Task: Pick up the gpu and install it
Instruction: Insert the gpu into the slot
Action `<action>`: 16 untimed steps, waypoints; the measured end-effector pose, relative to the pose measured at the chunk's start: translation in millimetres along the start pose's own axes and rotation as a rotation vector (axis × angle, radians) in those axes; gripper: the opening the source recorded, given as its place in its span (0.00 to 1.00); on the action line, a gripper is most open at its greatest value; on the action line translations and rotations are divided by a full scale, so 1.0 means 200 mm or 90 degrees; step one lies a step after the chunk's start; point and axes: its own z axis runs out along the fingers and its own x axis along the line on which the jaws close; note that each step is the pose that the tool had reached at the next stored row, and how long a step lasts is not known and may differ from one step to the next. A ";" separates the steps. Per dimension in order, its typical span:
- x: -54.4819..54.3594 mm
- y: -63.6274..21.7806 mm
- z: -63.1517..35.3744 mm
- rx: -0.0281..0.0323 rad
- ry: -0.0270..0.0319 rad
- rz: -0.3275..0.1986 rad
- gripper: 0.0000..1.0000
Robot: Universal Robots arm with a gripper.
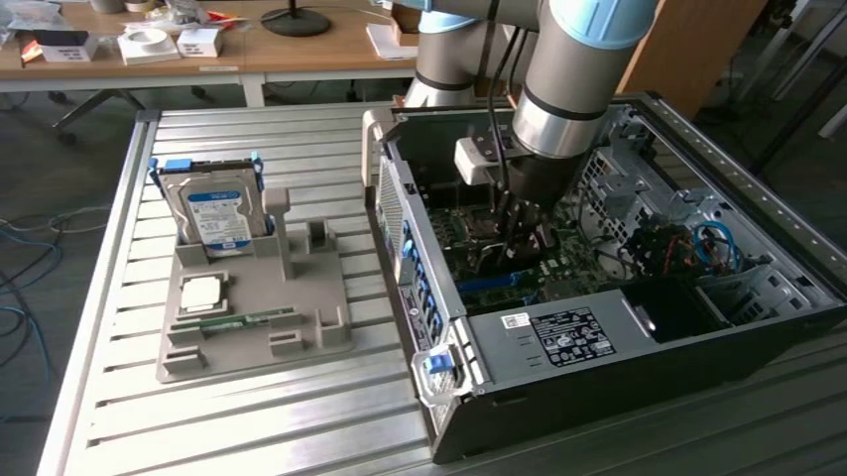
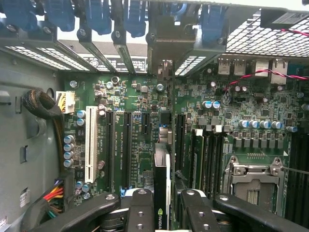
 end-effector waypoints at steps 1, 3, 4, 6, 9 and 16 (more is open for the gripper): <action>0.00 0.000 0.002 0.0001 -0.0001 0.000 0.26; 0.00 0.000 0.002 0.0001 -0.0001 0.000 0.26; 0.00 0.000 0.002 0.0001 -0.0001 0.000 0.26; 0.00 0.000 0.003 0.0001 -0.0001 0.000 0.26; 0.00 0.000 0.004 0.0001 -0.0001 0.000 0.26; 0.00 0.000 0.010 0.0001 -0.0001 0.000 0.26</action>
